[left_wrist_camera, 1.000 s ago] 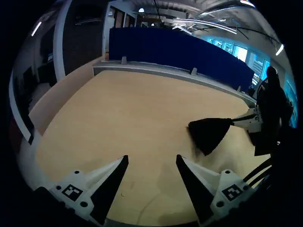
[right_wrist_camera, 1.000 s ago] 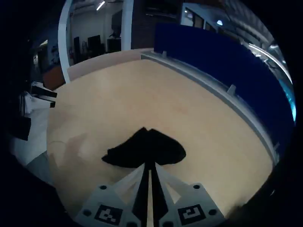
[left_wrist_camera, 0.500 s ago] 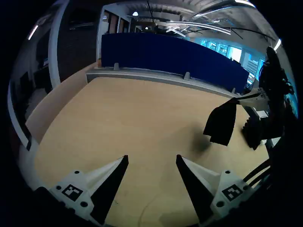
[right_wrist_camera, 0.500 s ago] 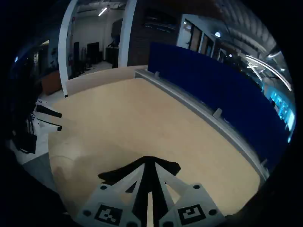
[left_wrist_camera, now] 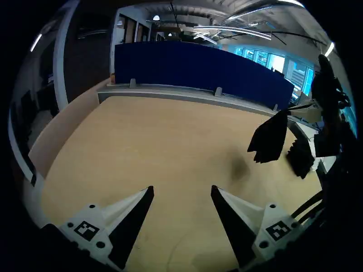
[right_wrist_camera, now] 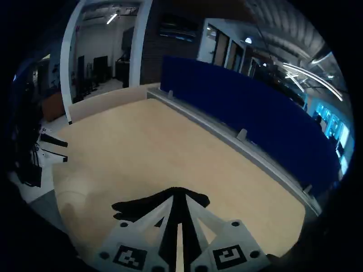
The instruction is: Fold towel
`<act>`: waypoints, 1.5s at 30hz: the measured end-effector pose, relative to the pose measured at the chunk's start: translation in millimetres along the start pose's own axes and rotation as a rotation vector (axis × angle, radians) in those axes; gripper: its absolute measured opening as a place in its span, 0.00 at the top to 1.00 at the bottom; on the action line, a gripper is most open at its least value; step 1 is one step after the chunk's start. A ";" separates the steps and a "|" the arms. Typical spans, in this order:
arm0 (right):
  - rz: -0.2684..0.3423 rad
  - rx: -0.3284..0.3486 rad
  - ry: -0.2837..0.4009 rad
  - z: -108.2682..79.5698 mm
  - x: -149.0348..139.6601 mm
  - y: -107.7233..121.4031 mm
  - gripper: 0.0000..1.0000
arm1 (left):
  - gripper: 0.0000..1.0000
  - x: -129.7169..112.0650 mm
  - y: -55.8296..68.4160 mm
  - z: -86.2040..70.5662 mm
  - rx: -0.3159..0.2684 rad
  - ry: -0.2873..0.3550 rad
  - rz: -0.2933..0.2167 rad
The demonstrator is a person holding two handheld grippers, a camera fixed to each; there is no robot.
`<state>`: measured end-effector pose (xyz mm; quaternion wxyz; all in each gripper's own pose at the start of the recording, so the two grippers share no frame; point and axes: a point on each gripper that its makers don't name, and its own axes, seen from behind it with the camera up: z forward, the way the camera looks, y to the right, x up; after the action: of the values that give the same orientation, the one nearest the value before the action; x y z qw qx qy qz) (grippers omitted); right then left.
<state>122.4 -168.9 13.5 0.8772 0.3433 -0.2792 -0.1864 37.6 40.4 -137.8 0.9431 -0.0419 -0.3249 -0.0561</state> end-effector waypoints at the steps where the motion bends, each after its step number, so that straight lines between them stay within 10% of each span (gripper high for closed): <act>1: 0.004 -0.008 -0.001 -2.8 -1.0 5.9 0.96 | 0.06 0.3 0.5 0.5 -0.001 -0.001 0.000; 24: 0.090 -0.227 -0.046 -85.0 -49.6 173.2 0.96 | 0.06 13.7 12.6 11.6 -0.008 -0.016 0.021; 45: 0.124 -0.313 -0.091 -120.2 -86.6 256.8 0.96 | 0.06 13.8 25.3 17.2 -0.003 -0.034 0.047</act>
<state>164.4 114.3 90.4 0.9161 0.1758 -0.3070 -0.1887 41.3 66.3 -116.9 0.9384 -0.0518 -0.3400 -0.0339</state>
